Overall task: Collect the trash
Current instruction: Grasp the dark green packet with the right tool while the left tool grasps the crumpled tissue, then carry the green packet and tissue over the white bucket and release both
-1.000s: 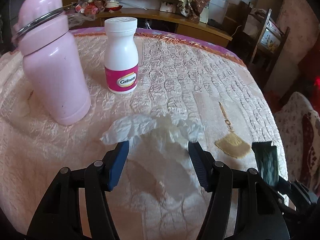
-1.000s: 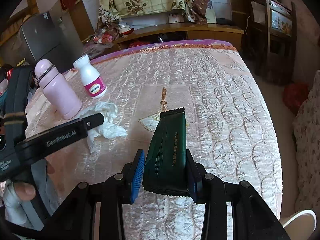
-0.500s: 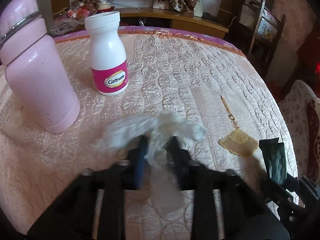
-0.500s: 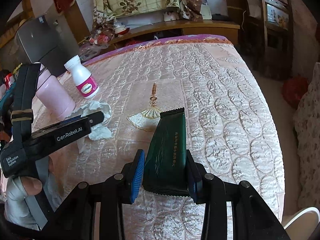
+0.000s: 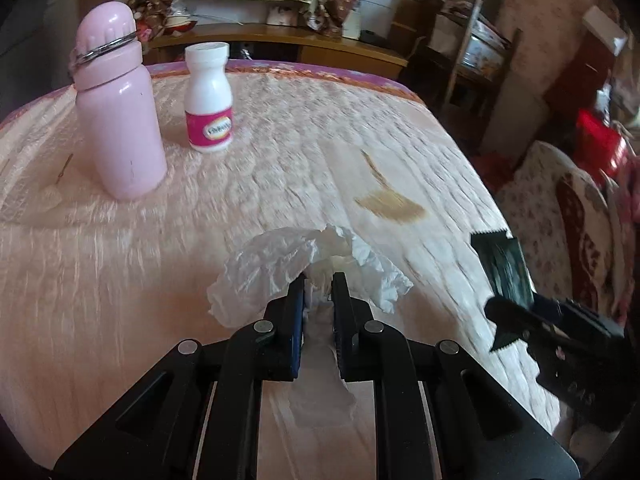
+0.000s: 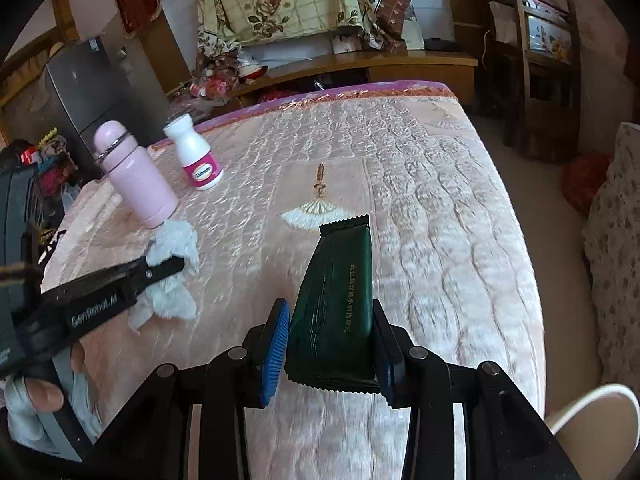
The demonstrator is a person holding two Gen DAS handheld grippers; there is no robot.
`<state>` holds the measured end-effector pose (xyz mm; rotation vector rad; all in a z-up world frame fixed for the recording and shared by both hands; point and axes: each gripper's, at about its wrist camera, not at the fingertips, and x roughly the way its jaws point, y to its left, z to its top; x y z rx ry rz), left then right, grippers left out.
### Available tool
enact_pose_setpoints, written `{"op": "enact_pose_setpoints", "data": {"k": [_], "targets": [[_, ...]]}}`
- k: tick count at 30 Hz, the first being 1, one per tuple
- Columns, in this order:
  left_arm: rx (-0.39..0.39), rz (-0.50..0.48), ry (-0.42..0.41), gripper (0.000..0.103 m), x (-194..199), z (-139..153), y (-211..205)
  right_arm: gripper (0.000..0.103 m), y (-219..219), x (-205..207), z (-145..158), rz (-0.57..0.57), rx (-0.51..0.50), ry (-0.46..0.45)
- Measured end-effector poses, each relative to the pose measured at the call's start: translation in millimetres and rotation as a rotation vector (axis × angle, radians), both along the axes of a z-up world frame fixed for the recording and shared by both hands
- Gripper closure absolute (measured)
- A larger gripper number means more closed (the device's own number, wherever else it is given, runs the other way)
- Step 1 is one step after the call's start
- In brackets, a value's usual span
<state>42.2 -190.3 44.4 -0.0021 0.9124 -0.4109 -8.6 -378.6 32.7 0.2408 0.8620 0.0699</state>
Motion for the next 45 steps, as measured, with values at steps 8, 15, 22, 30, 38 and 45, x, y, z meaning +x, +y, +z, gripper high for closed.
{"op": "enact_pose_setpoints", "data": {"k": [8,15,22,30,38,45], "targets": [[0.04,-0.089,-0.04,0.093,-69.3,8.0,-19.4,0.066,-0.2,-63.9,9.7,-0.009,0.021,-0.004],[0.047,-0.111,-0.055,0.093,-112.4,12.6,-30.3,0.066,-2.3,-111.7,11.1,-0.04,0.052,-0.011],[0.055,-0.139,-0.062,0.093,-149.3,14.5,-39.4,0.066,-14.3,-151.0,15.6,-0.078,0.055,-0.013],[0.06,-0.179,-0.083,0.093,-182.8,19.3,-51.0,0.066,-20.7,-183.8,15.6,-0.098,0.046,-0.017],[0.011,-0.275,-0.05,0.093,-202.4,22.3,-90.6,0.066,-52.6,-222.5,18.2,-0.164,0.034,-0.022],[0.007,-0.369,-0.04,0.092,-219.9,18.0,-145.0,0.066,-108.6,-252.5,8.5,-0.273,0.01,0.028]]}}
